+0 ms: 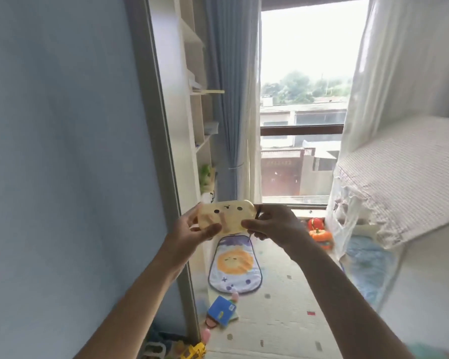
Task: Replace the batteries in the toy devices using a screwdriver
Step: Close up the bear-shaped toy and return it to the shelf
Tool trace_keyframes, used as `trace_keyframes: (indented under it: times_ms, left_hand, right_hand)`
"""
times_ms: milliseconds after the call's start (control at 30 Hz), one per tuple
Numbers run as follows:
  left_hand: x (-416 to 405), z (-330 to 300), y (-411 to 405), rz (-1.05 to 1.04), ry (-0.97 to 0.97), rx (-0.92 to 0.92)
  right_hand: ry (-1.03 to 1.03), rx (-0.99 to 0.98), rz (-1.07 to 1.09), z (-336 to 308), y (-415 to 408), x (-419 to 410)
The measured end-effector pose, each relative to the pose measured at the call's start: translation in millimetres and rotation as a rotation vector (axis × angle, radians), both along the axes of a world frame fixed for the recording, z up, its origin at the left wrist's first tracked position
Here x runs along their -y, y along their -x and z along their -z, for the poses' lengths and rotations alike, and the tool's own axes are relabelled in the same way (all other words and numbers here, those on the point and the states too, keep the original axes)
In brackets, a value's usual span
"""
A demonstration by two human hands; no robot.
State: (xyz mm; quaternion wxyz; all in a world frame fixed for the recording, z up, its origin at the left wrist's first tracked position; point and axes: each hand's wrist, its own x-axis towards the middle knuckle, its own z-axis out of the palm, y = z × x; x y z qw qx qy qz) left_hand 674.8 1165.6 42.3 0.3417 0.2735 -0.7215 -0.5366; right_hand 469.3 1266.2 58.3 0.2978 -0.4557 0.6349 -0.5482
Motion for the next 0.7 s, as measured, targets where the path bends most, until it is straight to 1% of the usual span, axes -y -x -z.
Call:
trace_keyframes:
  times_ms: [133, 200, 267, 467, 700]
  left_hand:
    - [43.4, -0.3, 98.0, 0.056, -0.03, -0.041]
    - [65.7, -0.3, 138.2, 0.083, -0.058, -0.054]
    - [94.7, 3.4, 175.4, 0.104, -0.046, -0.058]
    - [195.1, 21.8, 273.4, 0.217, -0.089, -0.085]
    - [312.0, 18.0, 384.9, 0.303, -0.069, -0.044]
  right_hand:
    - [0.021, -0.007, 0.061, -8.6, 88.6, 24.9]
    - [0.031, 0.01, 0.087, -8.1, 124.7, 41.0]
    - [0.045, 0.017, 0.112, -6.3, 157.7, 63.1]
    - [0.044, -0.012, 0.204, 6.7, 238.7, 146.9]
    - [0.073, 0.038, 0.291, 5.3, 330.6, 244.0]
